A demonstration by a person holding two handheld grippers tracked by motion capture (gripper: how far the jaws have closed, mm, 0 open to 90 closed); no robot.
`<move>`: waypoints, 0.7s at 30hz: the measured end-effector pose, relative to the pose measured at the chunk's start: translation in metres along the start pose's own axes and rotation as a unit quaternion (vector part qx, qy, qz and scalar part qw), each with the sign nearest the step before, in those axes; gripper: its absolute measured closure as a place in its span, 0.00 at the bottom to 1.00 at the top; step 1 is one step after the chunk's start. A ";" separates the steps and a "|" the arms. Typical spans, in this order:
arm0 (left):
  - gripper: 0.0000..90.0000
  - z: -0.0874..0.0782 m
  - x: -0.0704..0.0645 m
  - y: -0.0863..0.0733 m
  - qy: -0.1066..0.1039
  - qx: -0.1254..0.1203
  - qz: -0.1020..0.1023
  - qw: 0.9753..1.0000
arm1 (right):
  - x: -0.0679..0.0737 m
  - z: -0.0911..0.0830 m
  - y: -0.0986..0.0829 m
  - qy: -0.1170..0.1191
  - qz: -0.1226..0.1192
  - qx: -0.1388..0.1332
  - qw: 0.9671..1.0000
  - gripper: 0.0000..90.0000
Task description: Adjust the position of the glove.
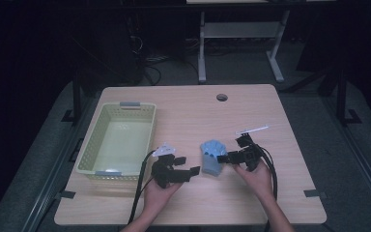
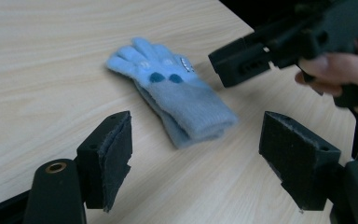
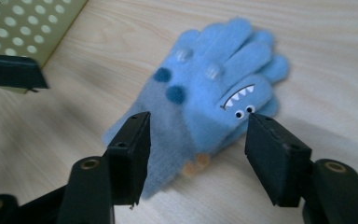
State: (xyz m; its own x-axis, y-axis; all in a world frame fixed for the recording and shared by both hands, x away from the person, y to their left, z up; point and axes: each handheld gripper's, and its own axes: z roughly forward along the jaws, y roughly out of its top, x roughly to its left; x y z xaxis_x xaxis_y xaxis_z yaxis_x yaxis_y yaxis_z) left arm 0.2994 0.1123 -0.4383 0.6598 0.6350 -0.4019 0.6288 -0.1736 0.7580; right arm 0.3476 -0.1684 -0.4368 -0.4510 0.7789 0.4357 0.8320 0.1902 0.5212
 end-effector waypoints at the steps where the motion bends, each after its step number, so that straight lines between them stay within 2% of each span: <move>1: 0.28 0.004 0.002 0.002 -0.002 0.006 -0.007 1.000 | -0.001 0.001 -0.001 0.004 0.002 0.000 1.000 0.42; 4: 0.28 0.014 0.005 0.008 -0.005 0.016 -0.033 0.999 | -0.002 0.001 -0.005 0.018 0.013 -0.007 1.000 0.41; 5: 0.28 0.014 0.005 0.008 -0.005 0.016 -0.033 0.999 | -0.003 0.001 -0.007 0.019 0.019 -0.007 1.000 0.41; 6: 0.30 0.019 0.006 0.011 -0.011 0.020 -0.049 0.999 | -0.003 0.000 -0.008 0.020 0.019 -0.010 1.000 0.41; 9: 0.31 0.026 0.007 0.013 -0.012 0.029 -0.061 0.998 | -0.007 -0.001 -0.012 0.029 0.030 -0.018 0.999 0.41; 11: 0.32 0.033 0.008 0.014 -0.008 0.040 -0.071 0.997 | -0.013 0.000 -0.019 0.043 0.049 -0.031 0.997 0.42; 12: 0.33 0.038 0.009 0.014 -0.011 0.047 -0.082 0.996 | -0.015 0.001 -0.020 0.047 0.054 -0.030 0.997 0.43; 13: 0.33 0.038 0.009 0.014 -0.011 0.047 -0.082 0.996 | -0.016 0.002 -0.022 0.047 0.060 -0.028 0.997 0.44; 14: 0.34 0.043 0.013 0.014 -0.012 0.053 -0.098 0.994 | -0.017 0.002 -0.023 0.049 0.063 -0.031 0.996 0.45; 15: 0.35 0.043 0.013 0.014 -0.012 0.053 -0.098 0.994 | -0.017 0.002 -0.023 0.049 0.063 -0.031 0.996 0.45; 16: 0.38 0.046 0.015 0.014 -0.022 0.061 -0.107 0.992 | -0.017 0.003 -0.024 0.053 0.066 -0.032 0.996 0.45; 18: 0.40 0.049 0.019 0.013 -0.028 0.066 -0.124 0.990 | -0.015 0.004 -0.024 0.055 0.067 -0.032 0.996 0.46; 19: 0.41 0.049 0.019 0.013 -0.028 0.066 -0.124 0.990 | -0.015 0.004 -0.024 0.055 0.067 -0.032 0.996 0.46; 20: 0.43 0.051 0.022 0.013 -0.035 0.065 -0.139 0.988 | -0.014 0.007 -0.025 0.061 0.066 -0.032 0.995 0.46; 21: 0.43 0.051 0.022 0.013 -0.035 0.065 -0.139 0.988 | -0.014 0.007 -0.025 0.061 0.066 -0.032 0.995 0.46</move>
State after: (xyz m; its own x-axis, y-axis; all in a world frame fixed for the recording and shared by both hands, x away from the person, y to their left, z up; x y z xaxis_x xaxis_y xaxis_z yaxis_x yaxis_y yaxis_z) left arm 0.3431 0.0855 -0.4638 0.4777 0.6197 -0.6227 0.8344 -0.0982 0.5423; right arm 0.3355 -0.1798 -0.4612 -0.3782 0.7154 0.5875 0.8660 0.0490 0.4977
